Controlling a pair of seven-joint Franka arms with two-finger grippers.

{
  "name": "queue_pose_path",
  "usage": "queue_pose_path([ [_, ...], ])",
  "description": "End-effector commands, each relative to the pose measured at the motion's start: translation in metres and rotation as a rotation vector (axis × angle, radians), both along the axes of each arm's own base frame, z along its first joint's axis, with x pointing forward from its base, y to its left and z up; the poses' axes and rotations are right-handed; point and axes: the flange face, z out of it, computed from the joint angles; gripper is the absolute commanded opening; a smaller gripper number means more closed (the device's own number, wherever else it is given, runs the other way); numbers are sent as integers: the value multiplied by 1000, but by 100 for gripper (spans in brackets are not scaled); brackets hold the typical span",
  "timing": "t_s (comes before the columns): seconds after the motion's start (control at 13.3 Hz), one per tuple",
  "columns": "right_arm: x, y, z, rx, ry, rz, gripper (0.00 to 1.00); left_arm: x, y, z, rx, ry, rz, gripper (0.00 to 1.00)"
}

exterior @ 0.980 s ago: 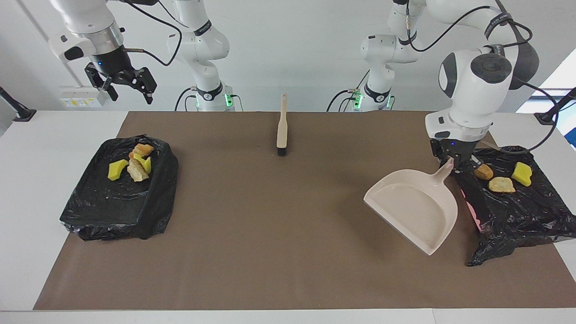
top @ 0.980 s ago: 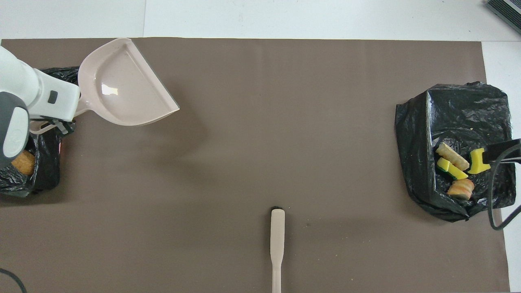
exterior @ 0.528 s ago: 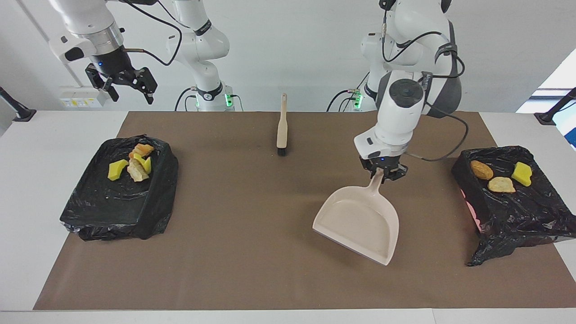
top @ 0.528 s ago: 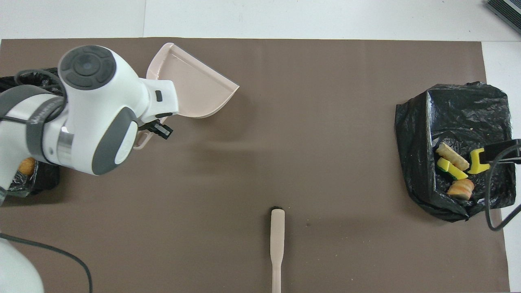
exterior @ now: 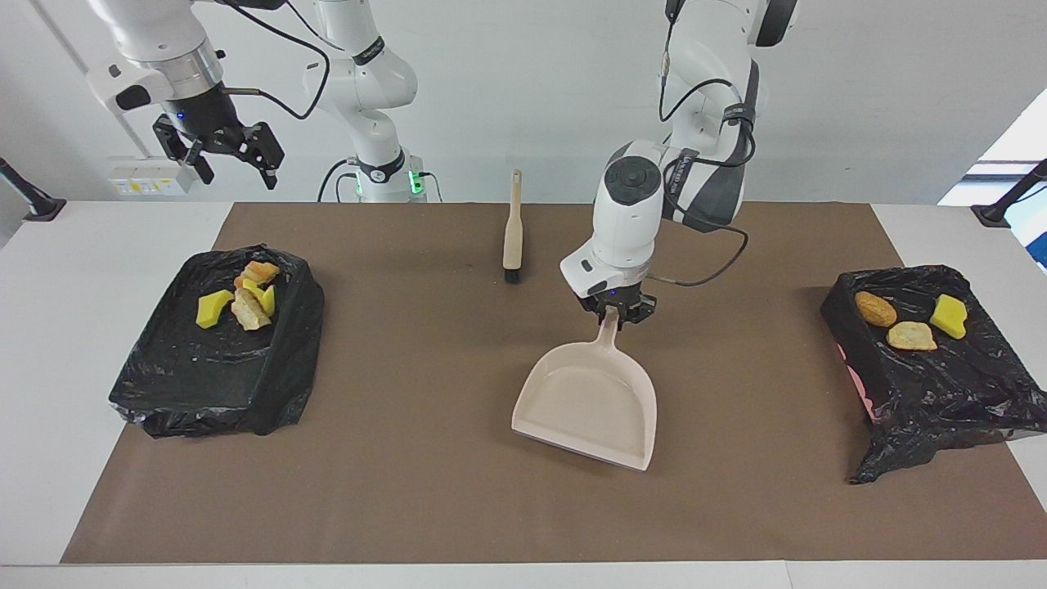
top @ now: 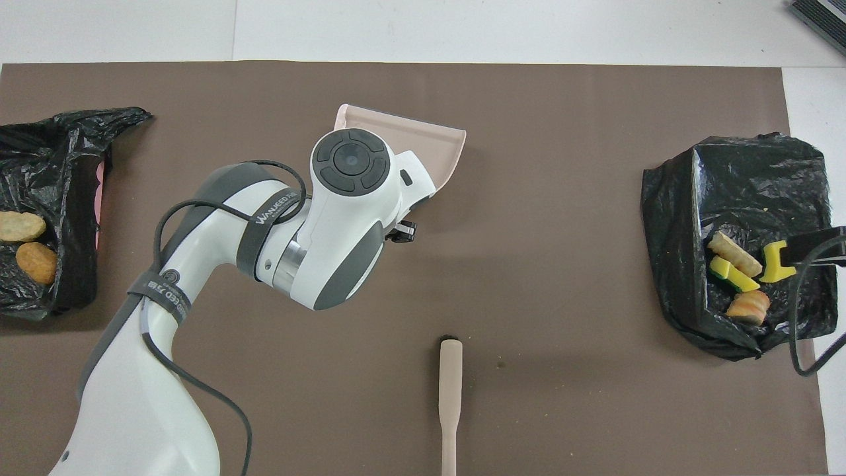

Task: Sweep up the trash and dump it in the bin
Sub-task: 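Carry the dustpan to the mat center with the left gripper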

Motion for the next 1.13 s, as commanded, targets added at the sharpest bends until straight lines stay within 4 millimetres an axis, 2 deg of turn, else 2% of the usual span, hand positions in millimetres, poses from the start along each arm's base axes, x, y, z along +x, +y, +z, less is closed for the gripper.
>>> queue_pose_path([
  [0.0,-7,-3,0,11,1,24,100,6,-32,-12,1,1,59,0],
  [0.08,-7,-3,0,11,1,24,100,4,-55,-25,17,4,83,0],
  [0.15,-7,-2,0,11,1,25,100,9,-60,-26,10,4,97,0],
  [0.3,-7,-1,1,12,5,31,100,4,-70,-32,8,6,89,0],
  [0.38,-8,2,2,16,8,34,100,4,-73,-41,11,12,86,0],
  [0.53,-7,6,4,105,-2,21,100,3,-73,-42,3,21,91,0],
  [0.68,-6,7,4,100,-8,30,100,1,-74,-48,-17,34,101,0],
  [1.06,-9,8,3,67,3,37,100,1,-76,-48,-31,18,99,0],
])
